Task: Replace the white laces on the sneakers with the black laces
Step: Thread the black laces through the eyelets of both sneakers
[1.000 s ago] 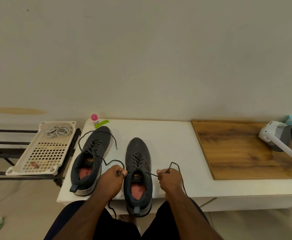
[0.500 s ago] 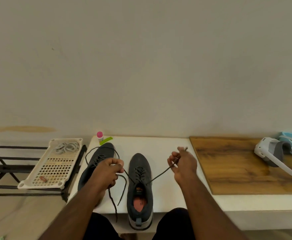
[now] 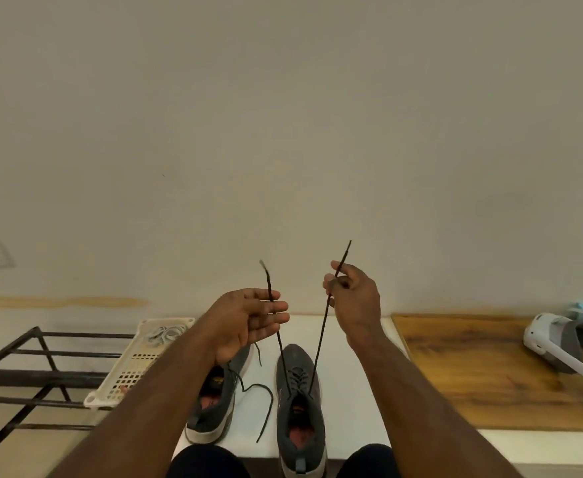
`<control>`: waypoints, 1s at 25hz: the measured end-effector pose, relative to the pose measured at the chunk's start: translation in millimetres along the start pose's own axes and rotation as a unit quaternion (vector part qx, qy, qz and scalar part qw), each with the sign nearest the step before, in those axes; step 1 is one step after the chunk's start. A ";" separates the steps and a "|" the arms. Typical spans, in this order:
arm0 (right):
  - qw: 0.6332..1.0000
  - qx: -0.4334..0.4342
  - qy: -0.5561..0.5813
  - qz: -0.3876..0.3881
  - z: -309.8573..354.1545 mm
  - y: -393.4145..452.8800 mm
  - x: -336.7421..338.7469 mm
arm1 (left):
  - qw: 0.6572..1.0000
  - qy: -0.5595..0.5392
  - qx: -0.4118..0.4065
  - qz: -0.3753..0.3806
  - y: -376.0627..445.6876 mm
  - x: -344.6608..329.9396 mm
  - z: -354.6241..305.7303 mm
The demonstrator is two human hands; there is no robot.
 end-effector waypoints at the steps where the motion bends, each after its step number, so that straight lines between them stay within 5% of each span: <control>1: 1.000 0.005 -0.019 -0.005 2.9 -2.0 -0.2 | 1.000 0.020 -0.020 -0.005 0.5 -0.8 -3.0; 9: 0.999 0.017 -0.036 -0.012 19.7 -5.0 -9.0 | 0.960 0.218 -0.142 -0.106 14.3 -20.8 -27.4; 25: 0.997 0.041 -0.043 0.052 24.8 2.8 -24.1 | 0.957 0.212 -0.170 -0.100 34.7 -39.2 -45.8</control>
Point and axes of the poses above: each hand's wrist, its own y-axis towards the middle knuckle, its own x-axis out of the back of the hand, z = x × y, the point moved 6 cm from there along y, towards the middle knuckle, and after that the axes turned 3 degrees about -x, right-handed, at the moved point
